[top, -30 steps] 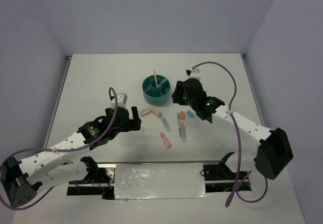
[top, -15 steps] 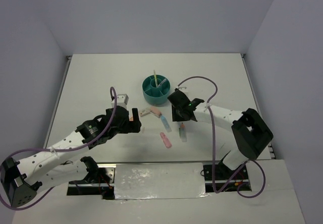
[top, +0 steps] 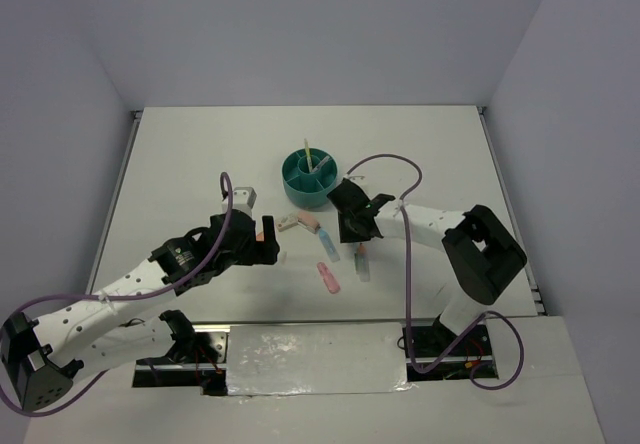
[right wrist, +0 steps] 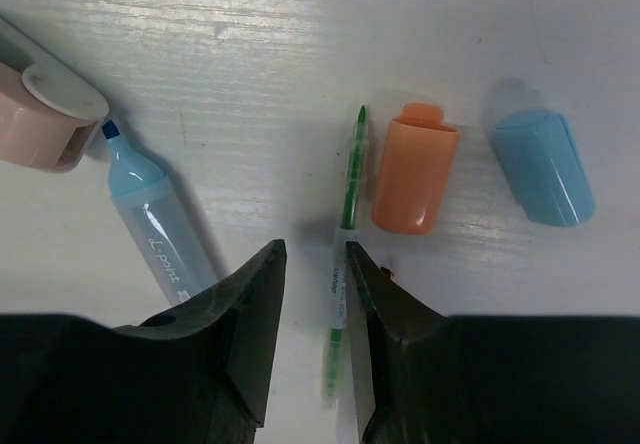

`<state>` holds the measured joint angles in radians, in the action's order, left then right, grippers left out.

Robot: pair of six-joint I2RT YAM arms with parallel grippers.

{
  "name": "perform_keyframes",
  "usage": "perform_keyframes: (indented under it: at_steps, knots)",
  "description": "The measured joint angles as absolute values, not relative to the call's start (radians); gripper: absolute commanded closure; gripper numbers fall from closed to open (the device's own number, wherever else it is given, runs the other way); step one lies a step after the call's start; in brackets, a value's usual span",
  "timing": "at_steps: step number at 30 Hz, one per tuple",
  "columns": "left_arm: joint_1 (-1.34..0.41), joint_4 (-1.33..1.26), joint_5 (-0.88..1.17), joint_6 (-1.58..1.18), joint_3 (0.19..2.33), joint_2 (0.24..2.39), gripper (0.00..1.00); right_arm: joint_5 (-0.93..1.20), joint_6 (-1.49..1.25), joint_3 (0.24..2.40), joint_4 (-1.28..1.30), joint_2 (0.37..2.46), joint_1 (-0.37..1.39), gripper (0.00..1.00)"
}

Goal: Sort the stationery into containers
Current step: Pick up the pen from the center of the board.

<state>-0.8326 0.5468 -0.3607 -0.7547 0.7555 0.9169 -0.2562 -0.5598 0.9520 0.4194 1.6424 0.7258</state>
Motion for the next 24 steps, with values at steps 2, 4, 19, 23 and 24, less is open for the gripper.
perform_keyframes:
  at_steps: [2, 4, 19, 23, 24]
  knots:
    - [-0.833, 0.547, -0.361, -0.755, 0.756, 0.917, 0.01, -0.253, -0.559, 0.957, 0.418, 1.656, 0.722, 0.63]
    - [-0.833, 0.547, -0.361, -0.755, 0.756, 0.917, 0.01, -0.253, -0.558, 0.962, 0.414, 1.662, 0.720, 0.65]
    - [-0.833, 0.546, -0.350, -0.735, 0.756, 0.917, 0.01, -0.253, -0.565, 0.955, 0.406, 1.653, 0.720, 0.68]
    - [-0.833, 0.542, -0.341, -0.733, 0.754, 0.923, 0.01, -0.259, -0.565, 0.947, 0.417, 1.608, 0.720, 0.67]
    - [-0.833, 0.538, -0.337, -0.733, 0.753, 0.926, 0.01, -0.262, -0.565, 0.947, 0.417, 1.595, 0.720, 0.67]
